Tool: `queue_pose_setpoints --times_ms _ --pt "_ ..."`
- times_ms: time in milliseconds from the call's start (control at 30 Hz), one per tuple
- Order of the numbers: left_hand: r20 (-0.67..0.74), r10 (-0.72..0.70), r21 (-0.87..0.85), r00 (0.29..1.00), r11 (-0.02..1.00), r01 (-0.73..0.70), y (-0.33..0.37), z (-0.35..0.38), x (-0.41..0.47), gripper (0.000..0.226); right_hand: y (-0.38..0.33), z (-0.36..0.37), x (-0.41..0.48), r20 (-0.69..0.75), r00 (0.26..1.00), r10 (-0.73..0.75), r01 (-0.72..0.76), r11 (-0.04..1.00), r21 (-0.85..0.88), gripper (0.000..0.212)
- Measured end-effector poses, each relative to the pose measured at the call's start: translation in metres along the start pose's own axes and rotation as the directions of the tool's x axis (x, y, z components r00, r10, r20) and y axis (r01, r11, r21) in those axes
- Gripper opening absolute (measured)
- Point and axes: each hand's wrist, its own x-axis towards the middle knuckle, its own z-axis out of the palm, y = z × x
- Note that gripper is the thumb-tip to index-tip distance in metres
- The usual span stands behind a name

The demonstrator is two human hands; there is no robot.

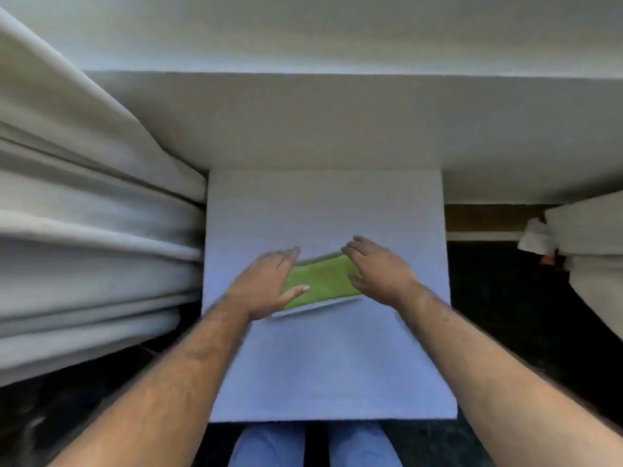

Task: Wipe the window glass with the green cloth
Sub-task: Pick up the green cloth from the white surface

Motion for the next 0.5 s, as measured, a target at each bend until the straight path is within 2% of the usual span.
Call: queue_pose_setpoints --times_ms 100,233,333,400,500 --pt "-0.034 -0.010 0.077 0.999 0.997 0.012 -0.017 0.039 0.012 0.075 0.001 0.035 0.023 0.034 0.999 0.009 -0.009 1.000 0.023 0.068" --pt "0.002 -0.025 0.201 1.000 0.979 0.024 -0.028 0.078 0.023 0.064 -0.001 0.072 0.044 0.034 0.999 0.008 -0.005 0.996 -0.089 0.060" --pt "-0.005 -0.114 0.229 0.993 0.967 0.112 -0.027 0.084 0.031 0.056 -0.006 0.079 0.053 0.011 0.998 0.056 -0.054 0.989 -0.135 0.051" --pt "0.002 -0.185 0.200 0.983 0.963 0.181 -0.022 0.082 0.036 0.042 -0.010 0.077 0.056 0.039 0.995 0.093 -0.085 0.982 -0.169 0.043" --pt "0.078 -0.284 -0.002 0.956 0.958 0.285 -0.017 0.064 0.039 0.031 -0.016 0.064 0.055 0.070 0.989 0.132 -0.118 0.976 -0.182 0.036"
